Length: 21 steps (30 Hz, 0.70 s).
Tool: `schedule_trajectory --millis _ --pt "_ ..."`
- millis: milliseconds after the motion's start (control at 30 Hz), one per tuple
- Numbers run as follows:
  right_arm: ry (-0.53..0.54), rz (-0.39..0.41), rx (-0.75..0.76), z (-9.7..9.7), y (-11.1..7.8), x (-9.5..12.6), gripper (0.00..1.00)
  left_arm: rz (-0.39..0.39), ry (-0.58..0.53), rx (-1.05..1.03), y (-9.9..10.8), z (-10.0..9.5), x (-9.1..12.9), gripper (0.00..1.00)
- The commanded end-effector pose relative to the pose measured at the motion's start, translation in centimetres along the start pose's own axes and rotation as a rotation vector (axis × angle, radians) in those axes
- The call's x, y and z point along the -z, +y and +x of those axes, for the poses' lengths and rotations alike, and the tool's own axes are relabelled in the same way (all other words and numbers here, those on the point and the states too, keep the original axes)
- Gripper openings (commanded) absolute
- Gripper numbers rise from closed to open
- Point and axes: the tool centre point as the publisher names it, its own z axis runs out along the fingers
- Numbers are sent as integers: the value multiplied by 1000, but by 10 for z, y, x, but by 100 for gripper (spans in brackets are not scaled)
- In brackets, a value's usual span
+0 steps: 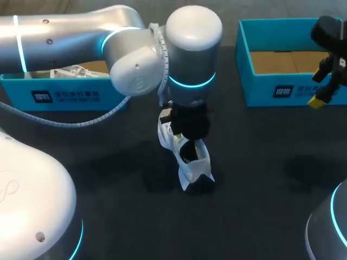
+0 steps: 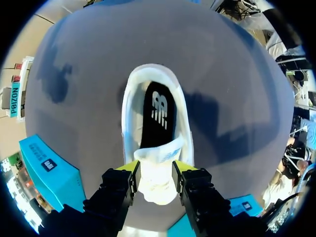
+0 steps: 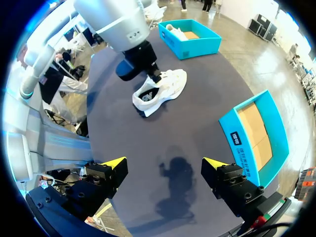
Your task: Take the shoe out of the shoebox, open the shoe tongue, remove and reinsert the insole, then place the shoe into the shoebox
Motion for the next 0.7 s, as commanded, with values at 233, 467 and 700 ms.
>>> schedule_trajectory --millis 233,467,700 --pt "3 5 -2 -2 2 0 100 52 31 7 -15 -9 -25 43" --pt "3 5 -2 -2 2 0 100 2 -9 37 8 -1 -2 44" --pt "3 5 -2 -2 2 0 100 -26 16 57 36 -1 -10 44"
